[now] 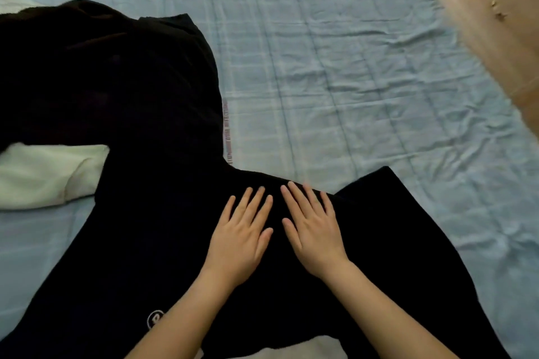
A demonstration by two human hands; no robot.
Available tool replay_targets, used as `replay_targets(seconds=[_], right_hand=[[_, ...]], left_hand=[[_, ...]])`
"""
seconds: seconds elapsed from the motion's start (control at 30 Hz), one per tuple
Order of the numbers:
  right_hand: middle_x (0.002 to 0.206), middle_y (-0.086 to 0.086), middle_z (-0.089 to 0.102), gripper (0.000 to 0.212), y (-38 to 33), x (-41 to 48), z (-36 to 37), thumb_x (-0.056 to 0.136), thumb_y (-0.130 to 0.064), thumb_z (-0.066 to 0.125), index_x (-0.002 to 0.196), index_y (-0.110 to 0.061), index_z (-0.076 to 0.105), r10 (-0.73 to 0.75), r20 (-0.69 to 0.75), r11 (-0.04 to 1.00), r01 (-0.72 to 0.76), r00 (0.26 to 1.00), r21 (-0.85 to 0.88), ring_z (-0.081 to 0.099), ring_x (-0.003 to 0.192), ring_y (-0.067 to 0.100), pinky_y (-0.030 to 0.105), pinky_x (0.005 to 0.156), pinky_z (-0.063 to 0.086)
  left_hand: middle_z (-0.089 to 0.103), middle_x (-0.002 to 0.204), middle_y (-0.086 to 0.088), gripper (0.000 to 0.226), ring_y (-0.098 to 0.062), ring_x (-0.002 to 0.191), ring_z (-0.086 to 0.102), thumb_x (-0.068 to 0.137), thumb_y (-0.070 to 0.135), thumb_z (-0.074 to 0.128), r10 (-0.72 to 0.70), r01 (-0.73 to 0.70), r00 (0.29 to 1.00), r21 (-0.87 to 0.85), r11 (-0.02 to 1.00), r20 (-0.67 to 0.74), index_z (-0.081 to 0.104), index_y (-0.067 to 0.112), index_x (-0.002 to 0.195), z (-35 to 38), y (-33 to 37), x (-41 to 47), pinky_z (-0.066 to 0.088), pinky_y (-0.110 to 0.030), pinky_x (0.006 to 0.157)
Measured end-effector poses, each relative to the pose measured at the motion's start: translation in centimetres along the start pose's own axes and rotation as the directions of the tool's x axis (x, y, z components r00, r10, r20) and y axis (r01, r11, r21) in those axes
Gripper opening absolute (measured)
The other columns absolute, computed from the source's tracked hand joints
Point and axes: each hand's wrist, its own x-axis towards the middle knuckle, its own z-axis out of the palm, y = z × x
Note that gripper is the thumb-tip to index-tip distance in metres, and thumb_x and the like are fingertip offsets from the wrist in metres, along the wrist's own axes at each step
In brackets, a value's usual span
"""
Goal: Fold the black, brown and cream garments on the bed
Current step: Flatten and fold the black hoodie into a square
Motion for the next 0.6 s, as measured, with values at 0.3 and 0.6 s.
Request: replay_targets(seconds=[0.3,0.6], right_hand=[[0.137,0.010,0.056,0.048,14.5,0.0,-5.9,0.093,-0.004,0.051,0.141,-0.010,0.052,0.212,-0.097,0.964,-0.191,0.973,0.187,0.048,0.127,0.031,0.045,0.106,0.040],[0.097,0.017,0.063,0.025,23.5,0.4,-11.0,0.088,-0.033,0.069,0.103,-0.012,0.073,0.292,-0.272,0.949,-0.313,0.917,-0.037,0.056,0.101,0.038,0.042,0.079,0.041]], left_hand=[[0.035,0.155,-0.007,0.060,-0.027,0.146,0.027,0.097,0.040,0.024,0.016,-0.016,1.000,-0.095,0.995,-0.006,0.040,0.012,0.148,-1.5,2.7,1.5,0.020,-0.048,0.120],[0.032,0.157,-0.002,0.054,-0.026,0.147,0.024,0.100,0.040,0.029,0.213,-0.218,0.975,-0.116,0.969,-0.056,0.036,0.022,0.150,-1.4,13.4,7.5,0.014,-0.047,0.121]])
